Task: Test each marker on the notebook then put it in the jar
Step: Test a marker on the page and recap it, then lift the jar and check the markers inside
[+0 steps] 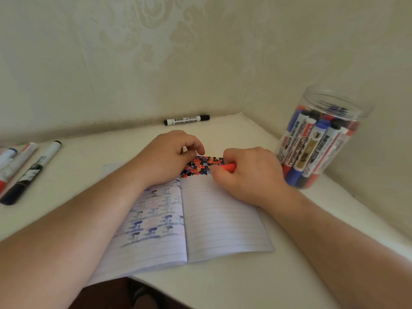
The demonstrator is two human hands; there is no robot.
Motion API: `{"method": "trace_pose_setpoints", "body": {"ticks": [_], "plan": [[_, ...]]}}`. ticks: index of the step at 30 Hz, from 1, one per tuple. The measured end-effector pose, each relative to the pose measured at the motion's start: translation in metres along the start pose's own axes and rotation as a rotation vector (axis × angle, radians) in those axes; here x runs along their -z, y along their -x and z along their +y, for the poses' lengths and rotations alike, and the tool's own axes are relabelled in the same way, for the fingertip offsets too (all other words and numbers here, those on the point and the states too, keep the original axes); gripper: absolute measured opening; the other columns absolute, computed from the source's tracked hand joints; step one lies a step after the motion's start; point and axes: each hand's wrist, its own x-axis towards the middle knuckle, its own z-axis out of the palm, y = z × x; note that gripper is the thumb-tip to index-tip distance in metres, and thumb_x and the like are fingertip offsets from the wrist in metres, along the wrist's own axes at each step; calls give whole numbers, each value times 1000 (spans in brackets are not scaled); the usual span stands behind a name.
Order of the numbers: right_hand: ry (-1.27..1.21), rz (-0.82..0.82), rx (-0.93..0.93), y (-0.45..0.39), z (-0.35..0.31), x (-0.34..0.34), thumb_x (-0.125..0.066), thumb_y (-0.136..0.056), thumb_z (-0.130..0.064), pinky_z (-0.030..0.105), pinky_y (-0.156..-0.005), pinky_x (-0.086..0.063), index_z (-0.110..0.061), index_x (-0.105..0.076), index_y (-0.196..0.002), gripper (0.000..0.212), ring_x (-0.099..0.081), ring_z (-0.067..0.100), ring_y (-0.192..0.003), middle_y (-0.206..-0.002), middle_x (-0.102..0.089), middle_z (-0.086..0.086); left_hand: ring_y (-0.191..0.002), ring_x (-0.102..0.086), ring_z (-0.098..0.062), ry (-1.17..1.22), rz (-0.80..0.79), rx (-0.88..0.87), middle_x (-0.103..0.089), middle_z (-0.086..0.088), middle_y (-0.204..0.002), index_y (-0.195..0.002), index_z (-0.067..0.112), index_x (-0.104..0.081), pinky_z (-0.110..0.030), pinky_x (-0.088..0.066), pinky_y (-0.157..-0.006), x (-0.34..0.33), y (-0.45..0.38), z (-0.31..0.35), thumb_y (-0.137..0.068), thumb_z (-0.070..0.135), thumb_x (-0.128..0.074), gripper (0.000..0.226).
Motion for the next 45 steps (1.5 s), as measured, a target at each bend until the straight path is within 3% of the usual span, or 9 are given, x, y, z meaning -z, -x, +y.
{"method": "trace_pose_setpoints", "body": {"ticks": [5,9,15,19,23,27,31,36,45], "plan": [[-85,12,144,2,7,-4,-25,-77,-78,32,-60,-28,-22,-56,-81,64,-55,19,-65,-59,-53,-4,-77,-56,-4,-29,11,15,-60,16,-93,-95,42,-72,-26,-42,-70,-1,-2,0,-94,27,-67,16],[-423,-35,307,8,5,2,-23,-94,-83,30,-57,-37,-31,-42,-100,55,-53,8,-68,-73,-56,-9,-77,-58,-1,-60,-27,27,-63,18,-88,-92,43,-71,-29,-49,-74,-1,1,2,-90,36,-69,8],[-722,302,409,14,-6,90,-52,-104,-37,30,-87,-48,-37,-66,-94,17,-62,18,-98,-98,-66,-2,-82,-62,-1,-139,-33,14,-66,18,-89,-93,41,-77,-32,-53,-83,4,6,7,-90,34,-68,11],[-898,589,293,13,20,175,-55,-106,-24,26,-64,-49,-24,-67,-101,13,-59,10,-69,-82,-64,-10,-89,-60,-3,-214,-43,15,-63,18,-95,-98,40,-76,-33,-53,-86,4,11,12,-94,35,-64,13],[-823,737,8,-4,67,205,-54,-105,-24,32,-63,-55,-22,-62,-105,8,-63,12,-64,-87,-63,-7,-87,-57,-2,-276,-35,16,-58,18,-93,-96,41,-73,-32,-51,-84,2,15,12,-95,35,-62,13],[-703,603,-180,-14,90,190,-56,-106,-24,47,-78,-64,-32,-59,-105,9,-72,16,-70,-100,-65,-7,-85,-53,-1,-326,-33,6,-55,18,-91,-92,47,-66,-26,-46,-78,-1,14,16,-95,34,-58,16],[-559,436,-170,-16,84,183,-58,-107,-25,41,-78,-65,-27,-62,-109,5,-75,22,-78,-104,-66,-4,-87,-52,-3,-373,-26,1,-53,17,-92,-99,45,-64,-26,-43,-76,-1,13,18,-97,35,-52,16],[-642,486,-220,-21,77,190,-55,-107,-22,33,-73,-65,-20,-61,-111,8,-77,18,-73,-106,-66,2,-90,-52,-6,-404,-25,9,-52,17,-93,-105,46,-60,-27,-43,-76,-2,11,16,-99,39,-48,15],[-716,445,-287,-25,83,184,-54,-107,-21,44,-78,-66,-19,-61,-105,8,-78,23,-72,-102,-66,6,-88,-52,-4,-401,-20,14,-53,16,-93,-104,46,-59,-27,-45,-77,-2,11,15,-99,39,-49,13]]}}
